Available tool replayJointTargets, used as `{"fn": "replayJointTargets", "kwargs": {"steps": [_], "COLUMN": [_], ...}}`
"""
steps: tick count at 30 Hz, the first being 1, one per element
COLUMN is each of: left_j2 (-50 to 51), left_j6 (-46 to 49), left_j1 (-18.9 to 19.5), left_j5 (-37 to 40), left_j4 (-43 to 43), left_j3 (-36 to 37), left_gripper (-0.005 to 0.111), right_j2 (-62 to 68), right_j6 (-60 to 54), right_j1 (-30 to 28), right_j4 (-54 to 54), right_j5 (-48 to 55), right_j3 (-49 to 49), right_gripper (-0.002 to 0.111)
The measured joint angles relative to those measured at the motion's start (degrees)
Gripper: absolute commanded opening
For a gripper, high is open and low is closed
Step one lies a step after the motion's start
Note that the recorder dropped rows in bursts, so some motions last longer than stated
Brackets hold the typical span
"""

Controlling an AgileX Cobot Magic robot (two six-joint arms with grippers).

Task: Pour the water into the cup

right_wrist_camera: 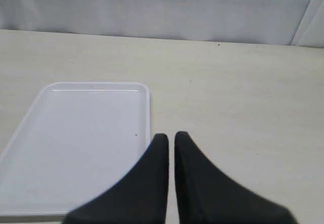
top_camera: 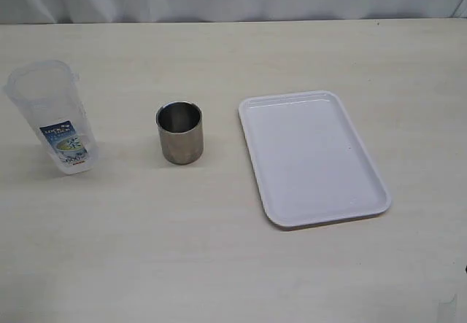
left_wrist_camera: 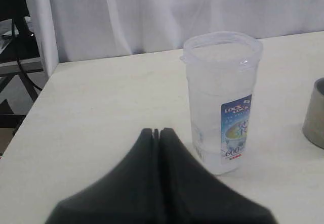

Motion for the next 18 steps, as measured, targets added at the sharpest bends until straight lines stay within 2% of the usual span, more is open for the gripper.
{"fn": "replayJointTargets", "kwargs": {"steps": [4, 8, 18], "left_j2": [0.00, 0.00, 0.00], "left_j6": [0.00, 0.00, 0.00], "left_j1": [0.00, 0.00, 0.00], "left_j5": [-1.58, -9.39, -28.97], "left_j4": [1.77, -0.76, -1.89], "left_j3": [0.00, 0.00, 0.00], "left_gripper": [0.000, 0.000, 0.000], "right_j2": [0.00, 0.00, 0.00], "right_j6": [0.00, 0.00, 0.00], "right_j1": [0.00, 0.00, 0.00], "right_j4": [0.00, 0.00, -0.82], "right_j5": [0.00, -2.52, -20.93], "right_j3": [0.00, 0.00, 0.00], "right_gripper": [0.004, 0.004, 0.004]}}
